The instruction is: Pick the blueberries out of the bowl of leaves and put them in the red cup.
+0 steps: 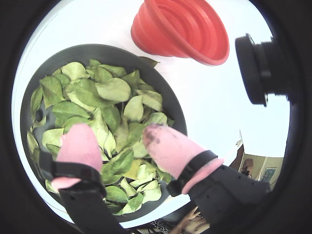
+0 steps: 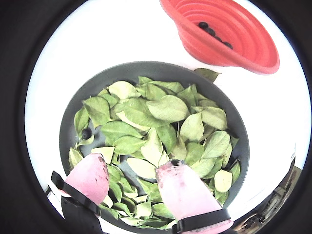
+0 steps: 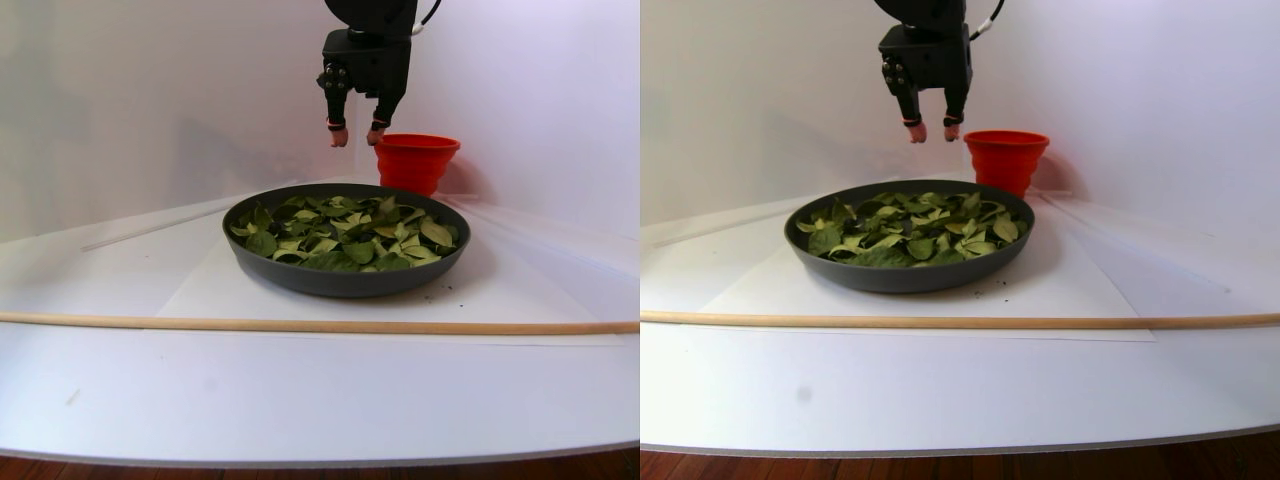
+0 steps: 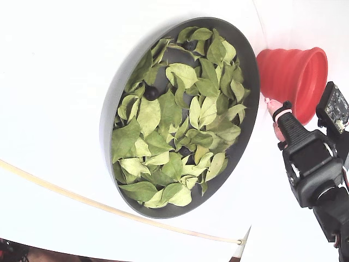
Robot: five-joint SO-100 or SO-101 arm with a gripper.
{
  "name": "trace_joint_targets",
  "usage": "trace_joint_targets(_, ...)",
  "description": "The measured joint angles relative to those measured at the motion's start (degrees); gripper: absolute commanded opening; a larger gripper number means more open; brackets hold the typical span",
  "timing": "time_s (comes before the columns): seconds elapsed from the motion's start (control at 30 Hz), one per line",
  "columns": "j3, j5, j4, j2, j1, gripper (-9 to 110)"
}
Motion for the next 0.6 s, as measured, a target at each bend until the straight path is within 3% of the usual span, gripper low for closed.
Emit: trace_joint_targets(0.6,8.9,0.4,1.8,8.0,-4.4,18)
